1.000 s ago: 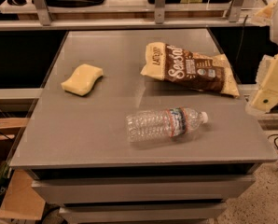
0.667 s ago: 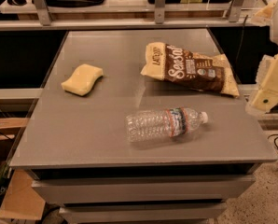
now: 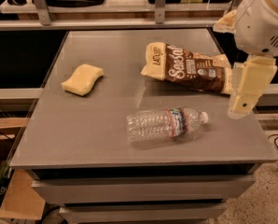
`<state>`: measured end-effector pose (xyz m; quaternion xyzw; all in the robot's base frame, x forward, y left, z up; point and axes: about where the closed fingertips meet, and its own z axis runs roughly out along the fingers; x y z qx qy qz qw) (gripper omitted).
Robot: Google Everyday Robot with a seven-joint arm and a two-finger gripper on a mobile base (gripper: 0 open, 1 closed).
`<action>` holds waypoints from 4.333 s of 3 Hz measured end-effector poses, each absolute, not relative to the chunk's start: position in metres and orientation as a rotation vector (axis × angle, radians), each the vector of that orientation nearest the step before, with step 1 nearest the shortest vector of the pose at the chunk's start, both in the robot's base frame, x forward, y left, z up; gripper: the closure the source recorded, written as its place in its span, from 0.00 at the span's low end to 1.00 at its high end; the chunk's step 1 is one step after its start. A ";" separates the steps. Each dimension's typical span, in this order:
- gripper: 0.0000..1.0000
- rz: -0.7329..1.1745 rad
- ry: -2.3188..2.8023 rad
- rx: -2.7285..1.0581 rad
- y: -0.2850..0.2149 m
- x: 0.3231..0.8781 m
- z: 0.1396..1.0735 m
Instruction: Move water bottle near sponge
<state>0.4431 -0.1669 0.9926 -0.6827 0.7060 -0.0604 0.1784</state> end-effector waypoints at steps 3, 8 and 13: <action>0.00 -0.042 1.832 -2.347 -0.121 0.450 0.914; 0.42 0.006 1.930 -2.409 -0.101 0.438 0.845; 1.00 0.008 1.811 -2.437 -0.079 0.449 0.873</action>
Offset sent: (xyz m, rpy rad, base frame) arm 0.0081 0.0463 -0.0927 -0.1405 0.2356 0.3316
